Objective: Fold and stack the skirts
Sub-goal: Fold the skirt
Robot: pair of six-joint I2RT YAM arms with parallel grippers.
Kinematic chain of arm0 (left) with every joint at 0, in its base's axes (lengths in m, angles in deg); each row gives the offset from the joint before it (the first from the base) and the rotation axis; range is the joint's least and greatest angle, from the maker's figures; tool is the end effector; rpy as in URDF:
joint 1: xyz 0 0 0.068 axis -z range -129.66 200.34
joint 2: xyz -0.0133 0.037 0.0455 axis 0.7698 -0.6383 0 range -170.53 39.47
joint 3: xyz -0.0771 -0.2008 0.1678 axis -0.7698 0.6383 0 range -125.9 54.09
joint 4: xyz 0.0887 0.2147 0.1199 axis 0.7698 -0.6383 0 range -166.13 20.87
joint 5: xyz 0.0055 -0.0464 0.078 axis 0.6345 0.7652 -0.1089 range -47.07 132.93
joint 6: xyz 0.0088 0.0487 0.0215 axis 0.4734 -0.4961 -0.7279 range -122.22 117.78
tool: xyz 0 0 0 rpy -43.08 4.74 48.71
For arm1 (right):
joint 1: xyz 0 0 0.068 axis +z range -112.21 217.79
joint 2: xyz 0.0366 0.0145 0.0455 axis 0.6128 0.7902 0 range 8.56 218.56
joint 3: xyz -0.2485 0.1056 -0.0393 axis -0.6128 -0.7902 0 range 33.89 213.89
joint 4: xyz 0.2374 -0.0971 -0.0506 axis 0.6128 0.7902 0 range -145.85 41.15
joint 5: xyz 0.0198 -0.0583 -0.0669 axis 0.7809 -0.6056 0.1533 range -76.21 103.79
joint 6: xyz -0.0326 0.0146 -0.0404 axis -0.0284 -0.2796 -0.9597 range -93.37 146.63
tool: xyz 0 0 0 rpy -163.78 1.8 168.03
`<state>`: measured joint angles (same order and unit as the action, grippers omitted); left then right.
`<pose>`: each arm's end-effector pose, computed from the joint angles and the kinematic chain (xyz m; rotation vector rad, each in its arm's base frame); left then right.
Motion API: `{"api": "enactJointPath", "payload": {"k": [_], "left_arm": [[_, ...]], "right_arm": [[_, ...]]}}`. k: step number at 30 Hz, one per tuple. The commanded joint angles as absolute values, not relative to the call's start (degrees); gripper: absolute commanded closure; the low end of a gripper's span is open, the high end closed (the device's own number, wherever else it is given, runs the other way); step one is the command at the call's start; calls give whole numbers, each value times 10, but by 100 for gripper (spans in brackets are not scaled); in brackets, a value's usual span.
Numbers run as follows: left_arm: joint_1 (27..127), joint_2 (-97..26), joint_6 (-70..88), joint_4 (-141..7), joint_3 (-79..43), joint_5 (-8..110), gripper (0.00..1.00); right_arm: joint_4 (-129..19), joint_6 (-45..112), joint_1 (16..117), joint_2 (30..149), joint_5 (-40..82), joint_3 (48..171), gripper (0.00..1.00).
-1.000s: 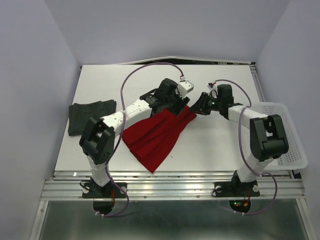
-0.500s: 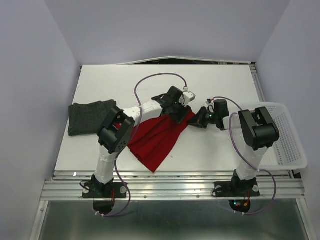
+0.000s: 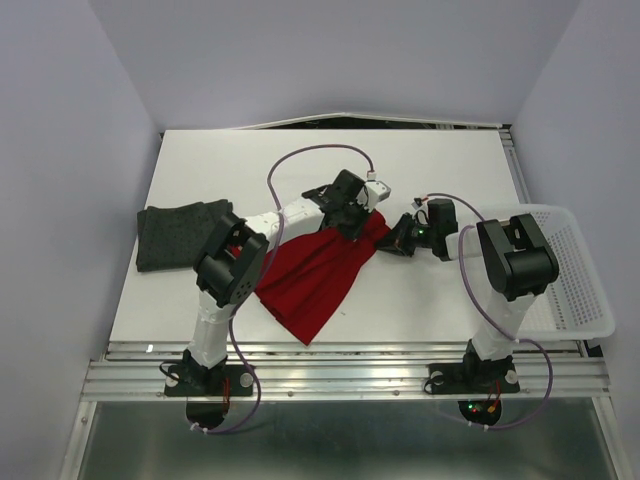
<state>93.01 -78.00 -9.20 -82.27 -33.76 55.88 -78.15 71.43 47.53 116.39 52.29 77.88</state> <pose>0.3359 -0.3206 0.2050 1.0979 2.0937 -0.5716 0.3303 0.0791 0.1039 0.3628 2.4001 1.2389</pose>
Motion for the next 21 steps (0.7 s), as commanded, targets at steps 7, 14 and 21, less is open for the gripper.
{"api": "enactJointPath", "payload": {"k": [7,14,21], "left_arm": [[932,-705,-75,-848,-355,628,100],[934,-714,-64,-855,-351,645,100],[938,-764,-46,-852,-363,653,100]], "right_arm": [[-760,701,476,1177,478,767,91],[-761,706,476,1175,478,766,91],[-760,709,476,1171,480,765,91]]}}
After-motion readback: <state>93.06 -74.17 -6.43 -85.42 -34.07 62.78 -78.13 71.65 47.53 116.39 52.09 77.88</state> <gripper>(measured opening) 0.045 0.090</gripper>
